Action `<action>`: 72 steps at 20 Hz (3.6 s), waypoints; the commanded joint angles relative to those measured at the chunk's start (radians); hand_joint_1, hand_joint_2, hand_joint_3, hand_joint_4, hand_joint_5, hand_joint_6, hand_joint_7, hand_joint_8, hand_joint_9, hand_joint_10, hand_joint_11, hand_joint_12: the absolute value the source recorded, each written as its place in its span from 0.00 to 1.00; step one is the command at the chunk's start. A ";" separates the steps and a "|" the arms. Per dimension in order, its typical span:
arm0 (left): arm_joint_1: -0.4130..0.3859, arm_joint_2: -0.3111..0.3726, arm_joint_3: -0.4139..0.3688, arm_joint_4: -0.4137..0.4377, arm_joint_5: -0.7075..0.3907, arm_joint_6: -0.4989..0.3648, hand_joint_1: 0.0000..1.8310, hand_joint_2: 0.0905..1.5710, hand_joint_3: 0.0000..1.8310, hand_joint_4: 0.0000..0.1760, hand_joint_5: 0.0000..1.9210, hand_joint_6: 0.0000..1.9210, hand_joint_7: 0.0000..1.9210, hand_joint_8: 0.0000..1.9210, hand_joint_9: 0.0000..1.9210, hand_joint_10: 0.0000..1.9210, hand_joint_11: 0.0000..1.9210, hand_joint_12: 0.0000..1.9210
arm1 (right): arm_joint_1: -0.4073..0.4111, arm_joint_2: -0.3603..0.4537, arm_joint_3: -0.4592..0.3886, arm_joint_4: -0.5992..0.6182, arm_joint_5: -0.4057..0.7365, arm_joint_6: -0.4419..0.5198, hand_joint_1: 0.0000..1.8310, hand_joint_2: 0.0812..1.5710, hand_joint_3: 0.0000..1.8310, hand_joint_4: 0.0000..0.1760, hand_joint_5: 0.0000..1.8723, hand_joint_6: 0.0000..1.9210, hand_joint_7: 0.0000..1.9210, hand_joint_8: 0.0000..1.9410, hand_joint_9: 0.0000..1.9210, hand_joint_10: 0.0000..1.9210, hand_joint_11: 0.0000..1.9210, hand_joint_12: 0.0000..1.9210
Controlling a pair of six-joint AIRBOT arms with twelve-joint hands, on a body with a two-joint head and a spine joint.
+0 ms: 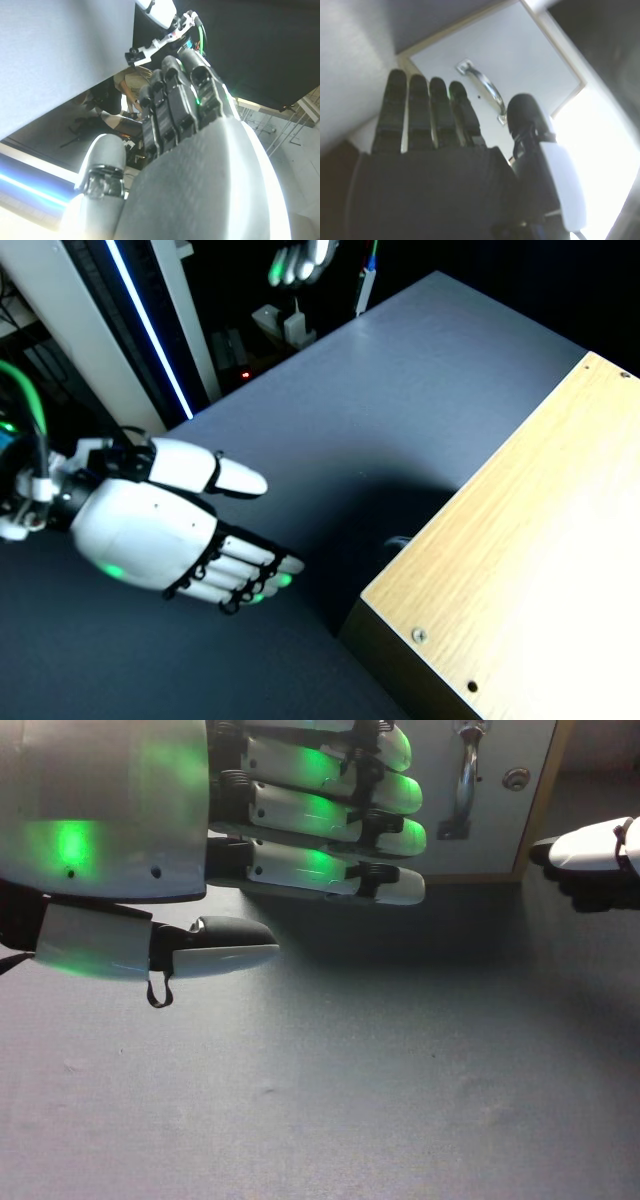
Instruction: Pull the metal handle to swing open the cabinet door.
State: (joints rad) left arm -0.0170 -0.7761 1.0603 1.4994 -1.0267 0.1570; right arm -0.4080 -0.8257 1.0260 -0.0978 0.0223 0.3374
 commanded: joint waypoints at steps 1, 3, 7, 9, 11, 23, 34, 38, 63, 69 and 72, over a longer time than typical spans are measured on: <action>-0.011 0.007 0.001 -0.099 -0.024 0.008 0.00 0.97 0.14 0.00 0.19 0.00 0.19 0.00 0.18 0.00 0.00 0.37 | 0.005 -0.001 0.009 0.027 0.130 0.007 0.00 1.00 0.06 0.00 0.05 0.00 0.05 0.00 0.05 0.00 0.00 0.15; -0.011 0.007 0.001 -0.099 -0.024 0.008 0.00 0.98 0.14 0.00 0.18 0.00 0.19 0.00 0.18 0.00 0.00 0.37 | 0.004 -0.022 0.028 0.032 0.149 0.007 0.00 1.00 0.06 0.00 0.05 0.00 0.05 0.00 0.05 0.00 0.00 0.18; -0.011 0.007 0.001 -0.099 -0.024 0.008 0.00 0.97 0.14 0.00 0.19 0.00 0.19 0.00 0.18 0.00 0.00 0.37 | 0.000 -0.062 0.073 0.065 0.186 0.006 0.00 1.00 0.06 0.00 0.06 0.00 0.05 0.00 0.05 0.00 0.00 0.17; -0.011 0.007 0.001 -0.099 -0.024 0.008 0.00 0.97 0.15 0.00 0.19 0.00 0.19 0.00 0.18 0.00 0.00 0.37 | -0.007 -0.083 0.107 0.098 0.206 0.006 0.00 1.00 0.05 0.00 0.06 0.00 0.05 0.00 0.05 0.00 0.00 0.17; -0.011 0.007 0.001 -0.099 -0.024 0.008 0.00 0.98 0.15 0.00 0.19 0.00 0.20 0.00 0.18 0.00 0.01 0.37 | -0.007 -0.100 0.137 0.119 0.216 0.006 0.00 1.00 0.05 0.00 0.05 0.00 0.05 0.00 0.05 0.00 0.00 0.18; -0.011 0.007 0.001 -0.099 -0.024 0.008 0.00 0.98 0.16 0.00 0.19 0.00 0.20 0.00 0.18 0.00 0.00 0.38 | -0.054 -0.184 0.216 0.313 0.354 -0.010 0.00 1.00 0.04 0.00 0.05 0.00 0.05 0.00 0.06 0.00 0.00 0.19; -0.011 0.007 0.001 -0.099 -0.024 0.008 0.00 0.97 0.17 0.00 0.18 0.00 0.19 0.00 0.18 0.00 0.00 0.37 | -0.076 -0.196 0.188 0.328 0.368 -0.017 0.00 1.00 0.01 0.00 0.05 0.00 0.05 0.00 0.05 0.00 0.00 0.16; -0.011 0.007 0.001 -0.099 -0.024 0.008 0.00 0.97 0.17 0.00 0.18 0.00 0.20 0.00 0.18 0.00 0.00 0.37 | -0.080 -0.182 0.159 0.297 0.347 -0.017 0.00 1.00 0.02 0.00 0.05 0.00 0.05 0.00 0.05 0.00 0.00 0.18; -0.011 0.007 0.001 -0.099 -0.024 0.008 0.00 0.98 0.16 0.00 0.20 0.00 0.21 0.00 0.19 0.00 0.00 0.39 | -0.093 -0.191 0.183 0.316 0.393 -0.017 0.00 0.98 0.00 0.00 0.05 0.00 0.05 0.00 0.05 0.00 0.00 0.19; -0.011 0.007 0.001 -0.099 -0.024 0.008 0.00 1.00 0.12 0.00 0.19 0.00 0.20 0.00 0.19 0.00 0.00 0.39 | -0.089 -0.225 0.204 0.356 0.430 -0.017 0.00 0.96 0.00 0.00 0.04 0.00 0.05 0.00 0.05 0.00 0.00 0.19; -0.011 0.007 0.001 -0.099 -0.024 0.008 0.00 1.00 0.12 0.00 0.19 0.00 0.20 0.00 0.19 0.00 0.00 0.40 | -0.084 -0.228 0.207 0.366 0.430 -0.017 0.00 0.96 0.00 0.00 0.05 0.00 0.05 0.00 0.06 0.00 0.00 0.21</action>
State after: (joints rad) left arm -0.0170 -0.7761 1.0603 1.4994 -1.0260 0.1570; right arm -0.5079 -1.0557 1.2278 0.2626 0.3370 0.3134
